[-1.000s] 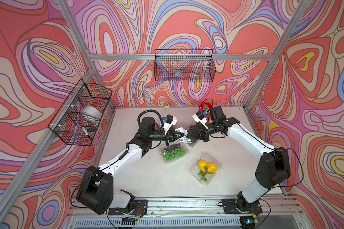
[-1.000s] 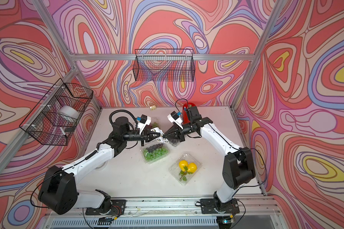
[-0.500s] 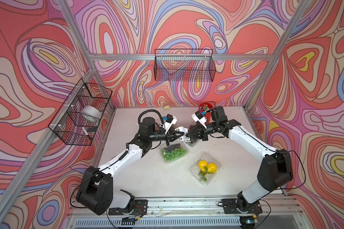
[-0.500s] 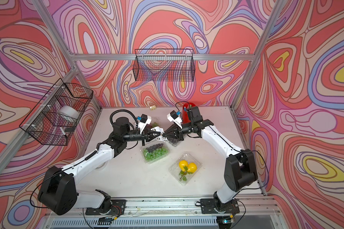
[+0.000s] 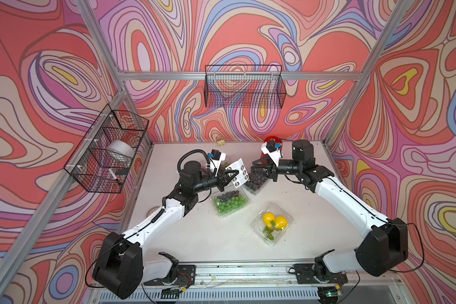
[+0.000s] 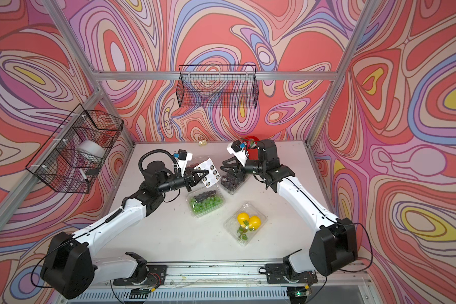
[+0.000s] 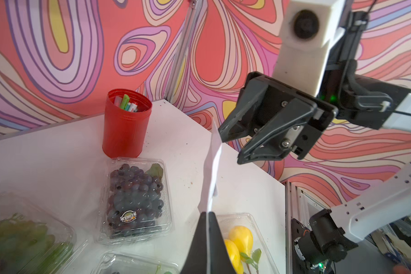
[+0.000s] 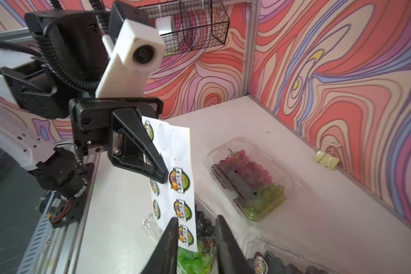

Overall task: Label fruit boxes
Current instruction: Adjust the label sticker.

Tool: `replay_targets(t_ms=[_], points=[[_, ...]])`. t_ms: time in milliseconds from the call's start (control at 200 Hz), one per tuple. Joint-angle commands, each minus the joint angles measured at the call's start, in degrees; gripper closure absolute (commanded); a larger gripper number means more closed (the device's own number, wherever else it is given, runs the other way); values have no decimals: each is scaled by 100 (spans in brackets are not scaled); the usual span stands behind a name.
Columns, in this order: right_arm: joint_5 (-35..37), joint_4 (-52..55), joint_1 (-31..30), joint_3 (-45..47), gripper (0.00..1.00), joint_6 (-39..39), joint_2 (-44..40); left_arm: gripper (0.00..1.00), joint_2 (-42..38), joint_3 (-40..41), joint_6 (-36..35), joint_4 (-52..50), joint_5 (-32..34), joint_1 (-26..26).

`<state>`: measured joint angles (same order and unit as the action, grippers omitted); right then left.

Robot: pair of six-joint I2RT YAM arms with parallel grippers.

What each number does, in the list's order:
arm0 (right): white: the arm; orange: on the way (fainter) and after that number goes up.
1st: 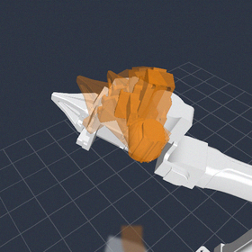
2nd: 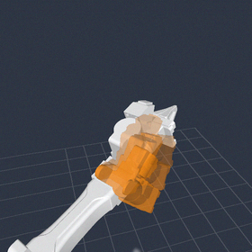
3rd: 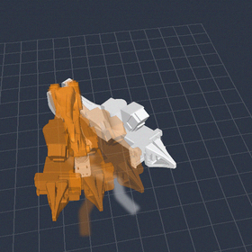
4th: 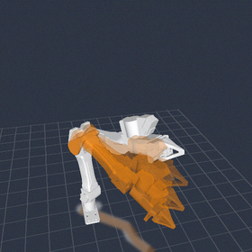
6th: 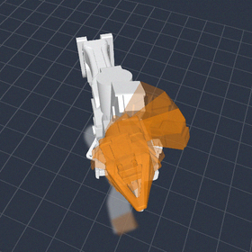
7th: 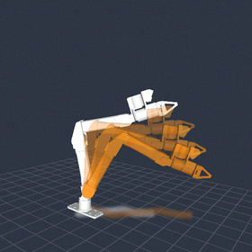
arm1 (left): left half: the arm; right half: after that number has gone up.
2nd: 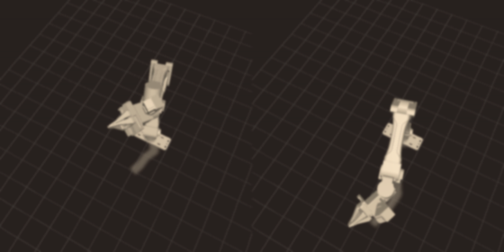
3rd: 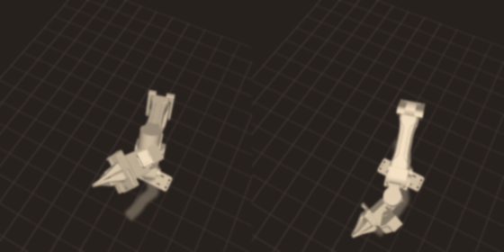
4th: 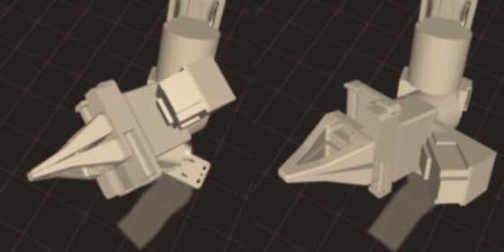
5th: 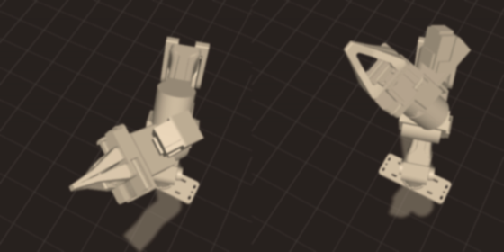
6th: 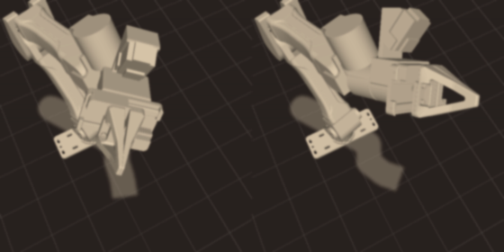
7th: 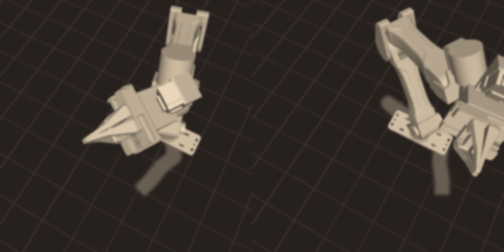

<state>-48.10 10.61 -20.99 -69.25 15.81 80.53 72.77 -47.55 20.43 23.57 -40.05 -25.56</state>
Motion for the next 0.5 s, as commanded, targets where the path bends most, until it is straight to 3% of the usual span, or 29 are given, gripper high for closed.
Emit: replay_targets(t_ms=[0,200,496], points=[[1028,-261,-336,142,71,298,-275,100,-123,-23,186,-183,515,-28],[2448,-609,-1173,238,69,482,-293,100,-165,-54,85,-409,733,-37],[2387,-1432,-1332,432,68,-83,8,100,-212,-62,-28,-520,814,-37]])
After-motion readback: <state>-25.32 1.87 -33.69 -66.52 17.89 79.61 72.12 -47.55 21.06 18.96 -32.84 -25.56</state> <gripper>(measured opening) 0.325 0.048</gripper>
